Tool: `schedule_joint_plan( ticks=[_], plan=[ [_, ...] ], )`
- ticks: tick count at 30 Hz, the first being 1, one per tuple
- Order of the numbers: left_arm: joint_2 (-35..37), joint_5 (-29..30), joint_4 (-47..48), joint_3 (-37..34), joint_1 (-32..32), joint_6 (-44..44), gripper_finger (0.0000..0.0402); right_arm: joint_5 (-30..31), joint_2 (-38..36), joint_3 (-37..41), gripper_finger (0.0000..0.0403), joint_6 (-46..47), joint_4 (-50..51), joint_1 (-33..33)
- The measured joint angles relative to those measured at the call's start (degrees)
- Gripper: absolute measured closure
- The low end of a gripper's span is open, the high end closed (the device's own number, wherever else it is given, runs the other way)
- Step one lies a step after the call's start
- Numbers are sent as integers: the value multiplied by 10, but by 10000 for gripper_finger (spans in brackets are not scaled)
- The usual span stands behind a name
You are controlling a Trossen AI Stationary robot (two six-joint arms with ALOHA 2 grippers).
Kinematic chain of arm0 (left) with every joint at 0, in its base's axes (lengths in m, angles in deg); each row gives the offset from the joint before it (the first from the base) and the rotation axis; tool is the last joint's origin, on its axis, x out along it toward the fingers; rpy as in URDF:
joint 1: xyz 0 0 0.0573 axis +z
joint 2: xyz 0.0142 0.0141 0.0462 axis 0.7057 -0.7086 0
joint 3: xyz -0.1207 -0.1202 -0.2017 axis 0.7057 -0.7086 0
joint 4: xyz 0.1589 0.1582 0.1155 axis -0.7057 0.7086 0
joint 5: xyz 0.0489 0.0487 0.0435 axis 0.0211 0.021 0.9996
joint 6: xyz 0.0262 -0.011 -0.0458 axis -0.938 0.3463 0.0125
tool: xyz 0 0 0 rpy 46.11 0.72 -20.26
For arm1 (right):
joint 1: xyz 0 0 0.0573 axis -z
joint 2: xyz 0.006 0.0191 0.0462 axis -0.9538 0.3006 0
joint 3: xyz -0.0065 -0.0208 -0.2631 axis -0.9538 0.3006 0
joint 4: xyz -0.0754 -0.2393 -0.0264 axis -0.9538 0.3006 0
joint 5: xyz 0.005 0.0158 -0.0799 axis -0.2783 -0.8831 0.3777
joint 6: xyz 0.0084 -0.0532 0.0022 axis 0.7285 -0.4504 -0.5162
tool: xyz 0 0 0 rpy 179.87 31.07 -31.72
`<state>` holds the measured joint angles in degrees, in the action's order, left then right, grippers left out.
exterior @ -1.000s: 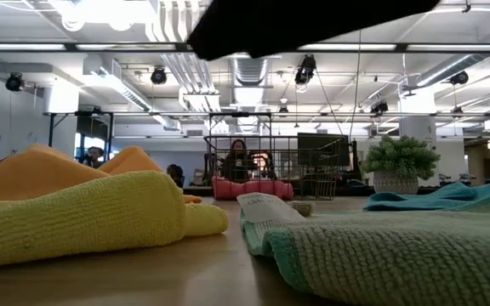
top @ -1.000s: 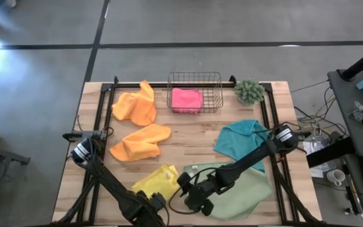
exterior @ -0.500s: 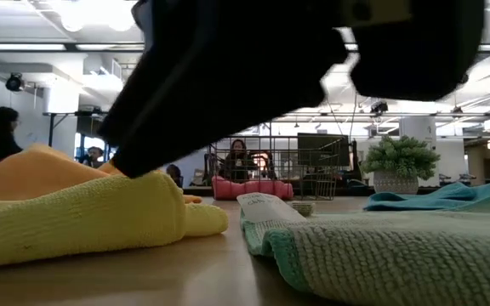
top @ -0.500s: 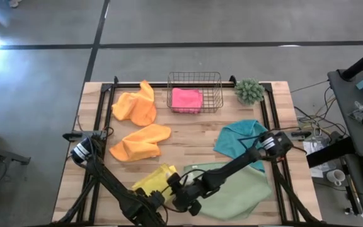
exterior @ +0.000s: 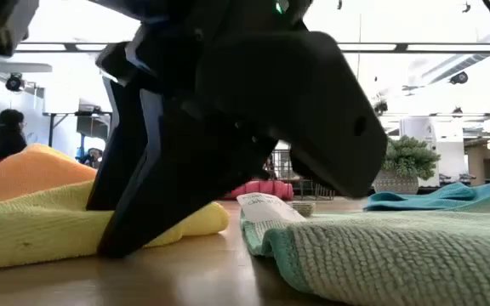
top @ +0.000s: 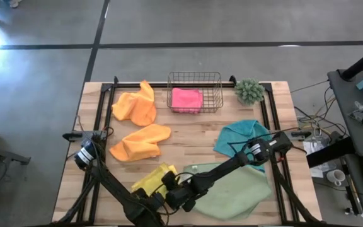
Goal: Fold microfiber towels
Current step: Put the folded yellow microfiber cloth into the gold wire basket
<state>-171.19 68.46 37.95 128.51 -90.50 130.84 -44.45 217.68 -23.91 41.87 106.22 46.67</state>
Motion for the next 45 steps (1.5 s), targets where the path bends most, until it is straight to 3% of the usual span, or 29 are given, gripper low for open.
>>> schedule_joint_plan(
  ticks=[8, 15, 23, 28, 35, 40, 45],
  plan=[
    [-18, 2, 52, 3, -2, 17, 176, 16, 45, -71, 233, 7, 74, -1],
    [-20, 28, 92, 0, -1, 11, 180, 16, 49, -71, 286, 28, 75, -1],
    [-21, 71, 110, -8, 1, -57, 256, 12, 53, -92, 347, 35, 88, 0],
    [-21, 75, 103, -24, 2, -97, 299, -11, 53, -97, 354, 46, 95, 2],
    [-21, 70, 66, -45, 6, -132, 330, -14, 53, -97, 366, 71, 101, 2],
    [-21, 75, 71, -46, 7, -147, 389, -16, 53, -98, 392, 91, 107, 3],
    [-18, 77, 78, -41, 7, -164, 397, -12, 48, -97, 393, 93, 112, 2]
  ],
)
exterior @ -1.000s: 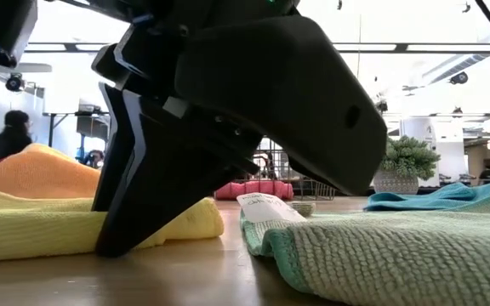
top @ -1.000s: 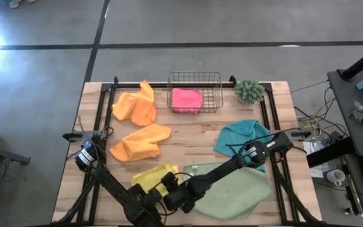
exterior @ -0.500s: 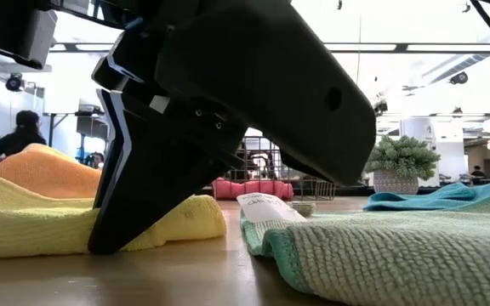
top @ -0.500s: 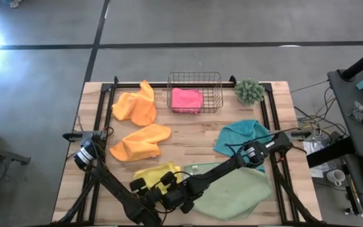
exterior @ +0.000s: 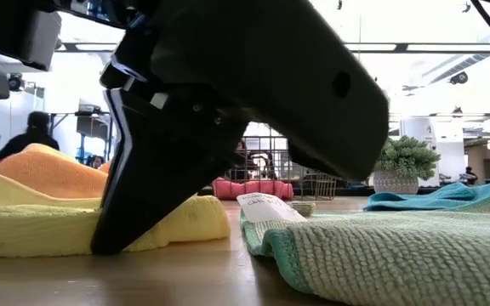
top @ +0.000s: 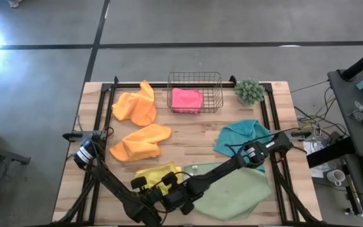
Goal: Fold microfiber towels
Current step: Put the folded yellow microfiber cloth into the gold wire basket
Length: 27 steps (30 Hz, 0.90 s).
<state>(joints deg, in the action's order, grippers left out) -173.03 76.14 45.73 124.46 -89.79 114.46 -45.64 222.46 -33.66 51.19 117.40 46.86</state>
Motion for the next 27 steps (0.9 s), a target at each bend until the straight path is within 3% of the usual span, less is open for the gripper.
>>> schedule_joint_plan(
  ticks=[14, 27],
  plan=[
    [87, 5, 5, 15, 14, -83, 400, 7, -72, 0, 394, 109, 76, 3],
    [184, 24, 62, 18, 82, -197, 401, 18, -158, 0, 394, 175, 130, 14]
  ],
)
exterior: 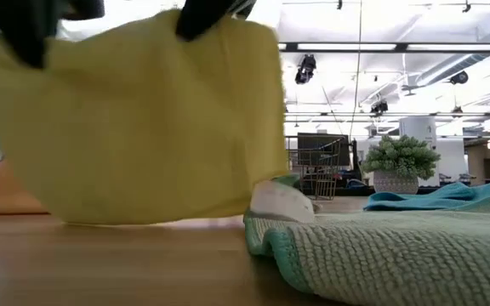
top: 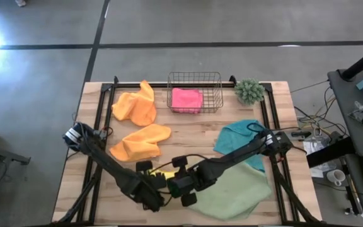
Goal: Fold microfiber towels
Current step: Put the folded yellow microfiber cloth into the gold wire basket
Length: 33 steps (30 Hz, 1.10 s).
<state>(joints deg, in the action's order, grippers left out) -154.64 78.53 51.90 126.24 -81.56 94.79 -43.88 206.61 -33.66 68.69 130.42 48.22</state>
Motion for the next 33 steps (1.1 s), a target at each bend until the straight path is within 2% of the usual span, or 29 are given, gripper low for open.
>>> schedule_joint_plan(
  ticks=[8, 12, 16, 25, 33],
  plan=[
    [43, 19, 28, -1, 53, -90, 401, 37, -29, 0, 394, 20, 42, 8],
    [48, 25, 37, 0, 80, -142, 401, 78, -50, 0, 394, 35, 60, 18],
    [58, 60, 44, 1, 103, -171, 401, 100, -67, 0, 394, 44, 80, 32],
    [88, 110, 39, 1, 168, -285, 401, 105, -99, 0, 394, 38, 120, 65],
    [106, 128, 32, 1, 225, -376, 401, 104, -116, 0, 394, 8, 134, 107]
  ],
)
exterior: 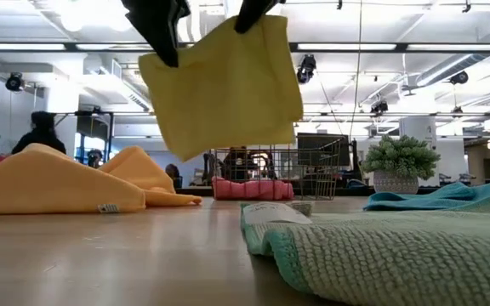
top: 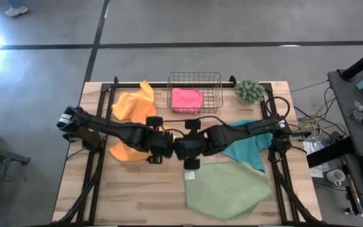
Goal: Fold microfiber towels
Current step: Put the folded yellow microfiber cloth into the gold wire basket
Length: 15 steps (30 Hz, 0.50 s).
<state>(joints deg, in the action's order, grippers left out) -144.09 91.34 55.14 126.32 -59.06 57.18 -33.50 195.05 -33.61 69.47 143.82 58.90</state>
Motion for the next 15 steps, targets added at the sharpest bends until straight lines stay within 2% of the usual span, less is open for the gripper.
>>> schedule_joint_plan(
  ticks=[8, 15],
  plan=[
    [5, 44, -25, 0, 71, -103, 401, -1, -19, 0, 394, -65, 24, 69],
    [18, 46, -77, 0, 152, -214, 401, 2, -38, 0, 394, -127, 12, 140]
  ],
)
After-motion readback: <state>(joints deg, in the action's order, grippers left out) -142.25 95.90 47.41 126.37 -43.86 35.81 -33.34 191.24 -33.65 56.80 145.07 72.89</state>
